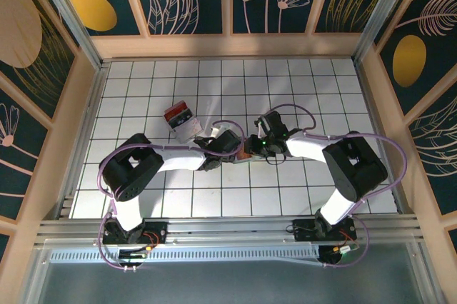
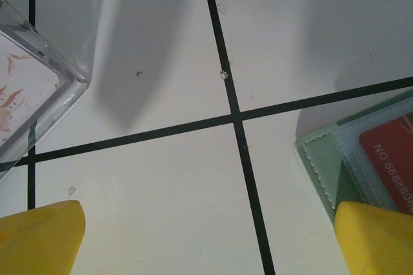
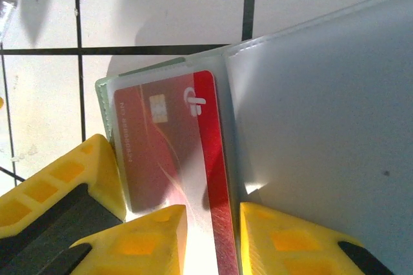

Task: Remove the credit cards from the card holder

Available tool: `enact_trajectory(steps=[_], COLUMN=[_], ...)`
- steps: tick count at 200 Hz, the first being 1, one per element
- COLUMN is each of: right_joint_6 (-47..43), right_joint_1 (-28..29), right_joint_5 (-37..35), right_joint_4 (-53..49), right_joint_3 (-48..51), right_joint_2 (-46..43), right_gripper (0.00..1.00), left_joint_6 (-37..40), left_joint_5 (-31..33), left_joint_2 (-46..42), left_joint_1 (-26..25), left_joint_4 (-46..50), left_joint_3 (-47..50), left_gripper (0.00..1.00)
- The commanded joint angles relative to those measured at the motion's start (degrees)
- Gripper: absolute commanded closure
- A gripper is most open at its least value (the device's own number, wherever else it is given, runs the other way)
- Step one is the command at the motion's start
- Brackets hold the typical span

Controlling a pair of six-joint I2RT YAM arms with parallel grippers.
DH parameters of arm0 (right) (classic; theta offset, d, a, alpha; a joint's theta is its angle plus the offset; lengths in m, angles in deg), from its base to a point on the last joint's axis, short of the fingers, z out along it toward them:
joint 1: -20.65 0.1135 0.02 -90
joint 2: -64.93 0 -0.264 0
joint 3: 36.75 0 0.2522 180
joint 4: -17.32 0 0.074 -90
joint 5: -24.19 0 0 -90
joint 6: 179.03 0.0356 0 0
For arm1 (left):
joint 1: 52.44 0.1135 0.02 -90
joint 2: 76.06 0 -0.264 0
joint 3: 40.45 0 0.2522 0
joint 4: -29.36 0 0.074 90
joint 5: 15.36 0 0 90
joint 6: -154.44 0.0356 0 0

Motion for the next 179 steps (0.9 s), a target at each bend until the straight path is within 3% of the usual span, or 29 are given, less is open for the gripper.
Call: enact_trajectory(steps=[1, 60, 179], right_joint_6=[1.3, 3.9, 5.9], right_joint_1=[-0.3, -1.3, -5.4], right_joint_5=[5.0, 12.4, 15.1], right_joint_4=[3.1, 9.2, 12.7], right_joint_3=[1.5, 3.9, 6.1], right_joint_2=[0.2, -3.3, -3.3], right_gripper=[0.73, 0.77, 0.9], left_joint_6=[-0.1, 0.0, -0.2], left_joint_5=[0.6, 0.6, 0.7], left_joint_2=[1.5, 1.9, 2.0], left_joint_1=[-0.1, -0.1, -0.1], left_joint_4=[2.4, 3.4, 4.6], left_joint_3=[-0.9, -0.9, -0.9], left_gripper=[0.01, 0.01, 0.01])
